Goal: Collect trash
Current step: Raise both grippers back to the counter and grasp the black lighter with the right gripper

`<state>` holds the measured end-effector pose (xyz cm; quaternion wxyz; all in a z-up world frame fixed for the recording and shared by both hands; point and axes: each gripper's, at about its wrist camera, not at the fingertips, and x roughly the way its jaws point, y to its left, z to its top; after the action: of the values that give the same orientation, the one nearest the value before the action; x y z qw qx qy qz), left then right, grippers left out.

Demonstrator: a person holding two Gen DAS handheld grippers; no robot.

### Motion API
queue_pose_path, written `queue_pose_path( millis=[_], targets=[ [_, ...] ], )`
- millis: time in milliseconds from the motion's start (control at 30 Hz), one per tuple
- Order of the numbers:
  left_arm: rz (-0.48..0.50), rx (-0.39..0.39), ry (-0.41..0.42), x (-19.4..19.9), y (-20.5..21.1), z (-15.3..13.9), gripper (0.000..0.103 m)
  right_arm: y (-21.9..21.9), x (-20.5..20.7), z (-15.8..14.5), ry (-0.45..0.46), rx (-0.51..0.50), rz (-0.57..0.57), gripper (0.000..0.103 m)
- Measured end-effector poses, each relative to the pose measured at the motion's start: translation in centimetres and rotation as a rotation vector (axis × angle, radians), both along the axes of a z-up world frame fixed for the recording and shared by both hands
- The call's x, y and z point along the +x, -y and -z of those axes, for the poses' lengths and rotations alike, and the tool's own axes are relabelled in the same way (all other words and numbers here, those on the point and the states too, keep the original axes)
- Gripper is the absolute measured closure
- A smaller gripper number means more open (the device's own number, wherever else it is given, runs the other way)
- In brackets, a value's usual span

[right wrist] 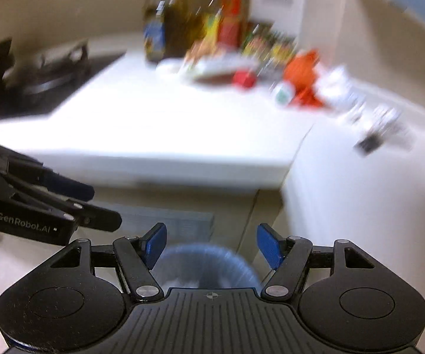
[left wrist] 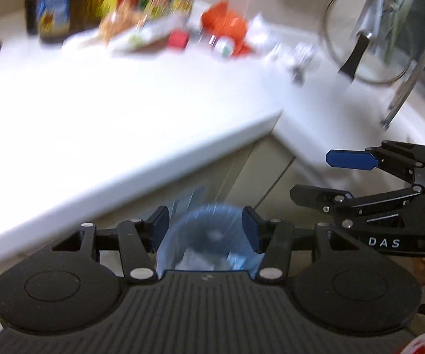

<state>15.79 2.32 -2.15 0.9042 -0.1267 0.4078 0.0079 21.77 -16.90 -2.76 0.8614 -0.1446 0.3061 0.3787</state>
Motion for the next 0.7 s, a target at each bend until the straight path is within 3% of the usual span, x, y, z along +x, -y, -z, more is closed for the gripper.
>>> queue_pose_path(
  millis=[200, 367, 700],
  targets=[
    [0.068, 0.018, 0.100, 2.8, 0.0, -3.4, 0.053, 1.9, 1.6, -3.0, 0.062, 0.025, 0.167, 0.035],
    [0.114, 0.027, 0.125, 5.3, 0.8, -4.4, 0.053, 4.2, 4.4, -3.7, 0.062, 0.028, 0.289, 0.035],
    [0.053, 0.041, 0.100, 11.7, 2.5, -3.8, 0.053, 5.7, 16.3, -2.0, -0.011, 0.099, 0.386, 0.036]
  ],
)
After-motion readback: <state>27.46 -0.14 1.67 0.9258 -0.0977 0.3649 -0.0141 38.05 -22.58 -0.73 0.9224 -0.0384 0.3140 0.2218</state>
